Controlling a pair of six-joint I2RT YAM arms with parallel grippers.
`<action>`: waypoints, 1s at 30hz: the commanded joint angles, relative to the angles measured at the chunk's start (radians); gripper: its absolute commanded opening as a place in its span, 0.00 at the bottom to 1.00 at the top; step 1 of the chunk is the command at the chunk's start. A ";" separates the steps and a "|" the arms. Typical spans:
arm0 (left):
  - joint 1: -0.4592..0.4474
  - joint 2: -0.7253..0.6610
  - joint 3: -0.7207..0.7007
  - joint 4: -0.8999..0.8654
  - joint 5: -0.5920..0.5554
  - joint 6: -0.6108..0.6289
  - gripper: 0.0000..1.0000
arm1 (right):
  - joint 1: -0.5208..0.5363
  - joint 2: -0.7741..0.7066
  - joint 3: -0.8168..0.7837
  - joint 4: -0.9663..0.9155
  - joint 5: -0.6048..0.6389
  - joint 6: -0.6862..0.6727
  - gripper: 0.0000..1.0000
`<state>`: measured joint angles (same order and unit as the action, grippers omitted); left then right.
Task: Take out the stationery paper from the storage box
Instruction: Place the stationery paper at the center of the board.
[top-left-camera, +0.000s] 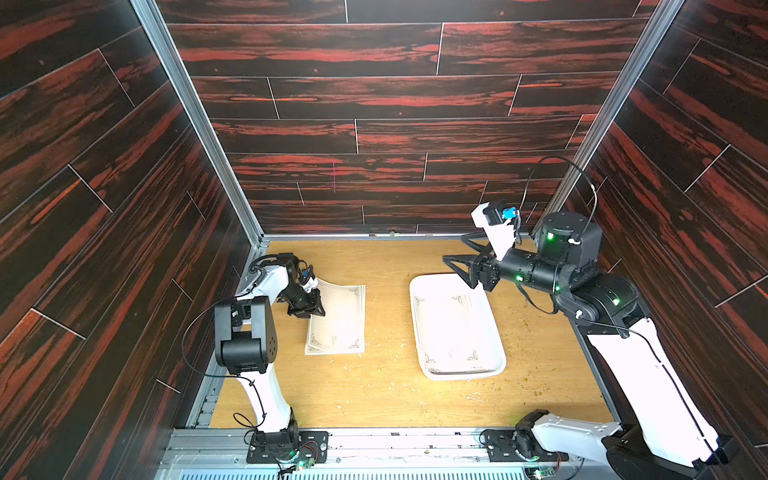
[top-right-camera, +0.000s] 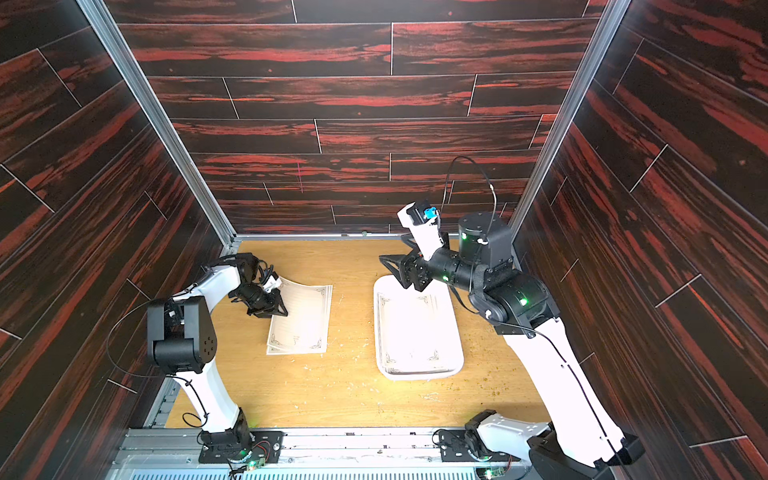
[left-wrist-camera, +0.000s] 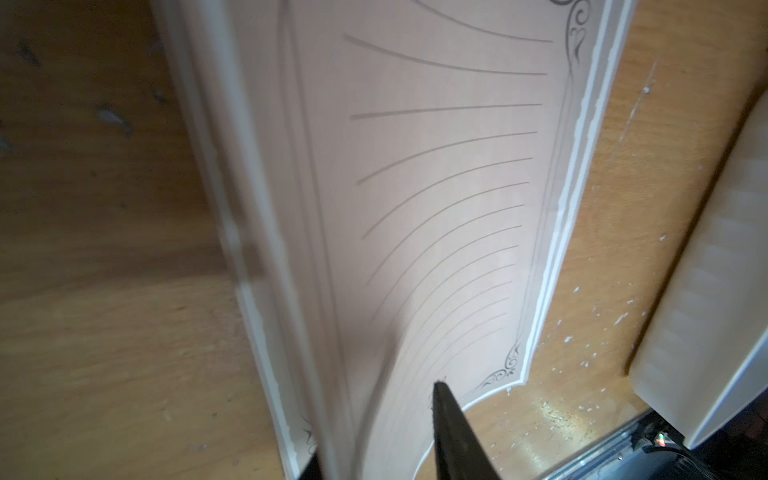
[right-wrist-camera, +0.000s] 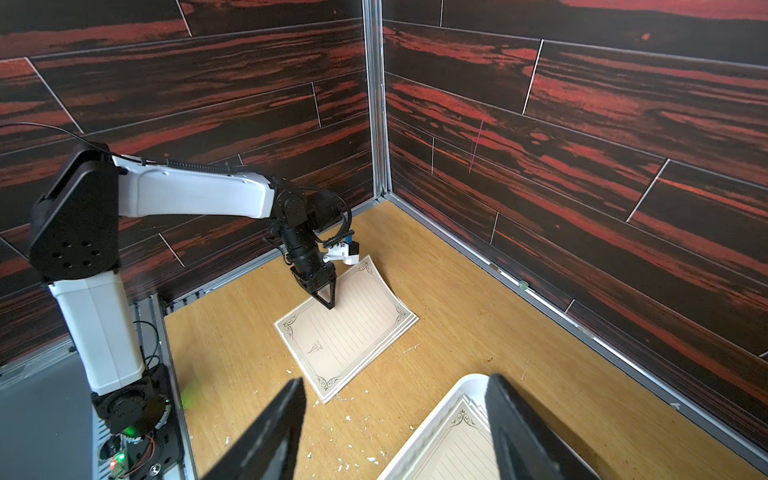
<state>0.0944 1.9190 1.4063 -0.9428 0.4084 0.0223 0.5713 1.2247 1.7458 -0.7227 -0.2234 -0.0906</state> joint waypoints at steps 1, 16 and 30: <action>0.007 0.016 -0.007 -0.028 -0.123 -0.014 0.38 | 0.001 -0.012 0.027 -0.024 0.005 0.003 0.71; 0.007 -0.130 -0.050 0.035 -0.446 -0.050 0.55 | 0.001 0.084 0.112 -0.223 0.348 0.120 0.74; -0.015 -0.596 -0.117 0.238 -0.530 -0.114 0.54 | -0.118 0.091 0.025 -0.296 0.468 0.253 0.74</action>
<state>0.0910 1.4258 1.3121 -0.7624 -0.1143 -0.0612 0.4953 1.3270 1.7905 -0.9905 0.2398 0.1108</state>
